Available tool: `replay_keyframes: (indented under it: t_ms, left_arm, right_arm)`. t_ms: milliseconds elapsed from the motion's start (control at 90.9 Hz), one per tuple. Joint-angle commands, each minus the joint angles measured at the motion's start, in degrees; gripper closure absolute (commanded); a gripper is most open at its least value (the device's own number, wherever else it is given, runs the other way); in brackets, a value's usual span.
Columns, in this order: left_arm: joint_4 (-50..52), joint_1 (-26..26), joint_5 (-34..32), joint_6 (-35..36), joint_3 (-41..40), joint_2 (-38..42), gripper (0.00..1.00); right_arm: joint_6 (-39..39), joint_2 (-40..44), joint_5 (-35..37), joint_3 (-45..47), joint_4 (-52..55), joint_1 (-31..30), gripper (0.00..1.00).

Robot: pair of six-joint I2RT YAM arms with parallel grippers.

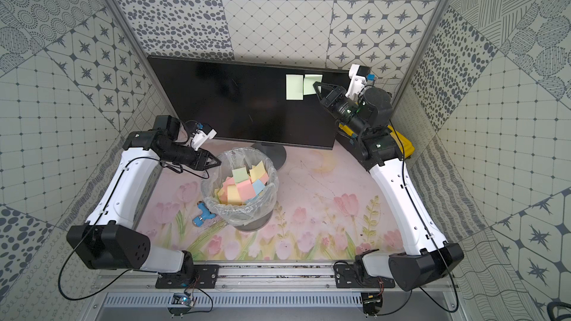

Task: Remove the sticky note from the monitor
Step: Tear off the sticky note from the monitor, then place the sticky note in the trash bin.

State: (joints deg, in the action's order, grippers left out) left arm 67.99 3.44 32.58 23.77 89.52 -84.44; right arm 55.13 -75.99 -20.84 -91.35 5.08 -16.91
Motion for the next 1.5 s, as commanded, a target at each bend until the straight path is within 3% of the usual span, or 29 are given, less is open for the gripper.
replay_keyframes:
  t_ms: [0, 517, 803, 1068, 1343, 1486]
  left_arm:
    - [1.18, -0.15, 0.11, 1.81, 0.48, -0.55, 0.66]
    - [1.09, -0.1, 0.11, 1.72, 0.48, -0.63, 0.66]
    - [1.18, -0.17, 0.03, 1.72, 0.58, -0.64, 0.66]
    - [1.11, -0.14, 0.03, 1.72, 0.66, -0.67, 0.66]
    - [1.1, -0.11, 0.1, 1.72, 0.66, -0.89, 0.66]
    - [1.01, -0.1, 0.12, 1.63, 0.53, -0.89, 0.66]
  right_arm:
    - [-1.07, 1.91, -0.8, -0.59, -4.44, 0.06, 1.0]
    - [-3.02, -0.69, -6.44, -3.95, -3.14, -2.97, 1.0]
    - [-16.89, -6.61, -9.53, -12.67, 12.76, -13.34, 1.0]
    - [-29.41, -13.33, -6.93, -17.5, 27.43, -25.43, 1.0]
    - [-41.46, -20.4, -2.62, -20.59, 41.63, -33.53, 1.0]
    - [-43.75, -22.58, -2.38, -19.15, 43.79, -35.54, 1.0]
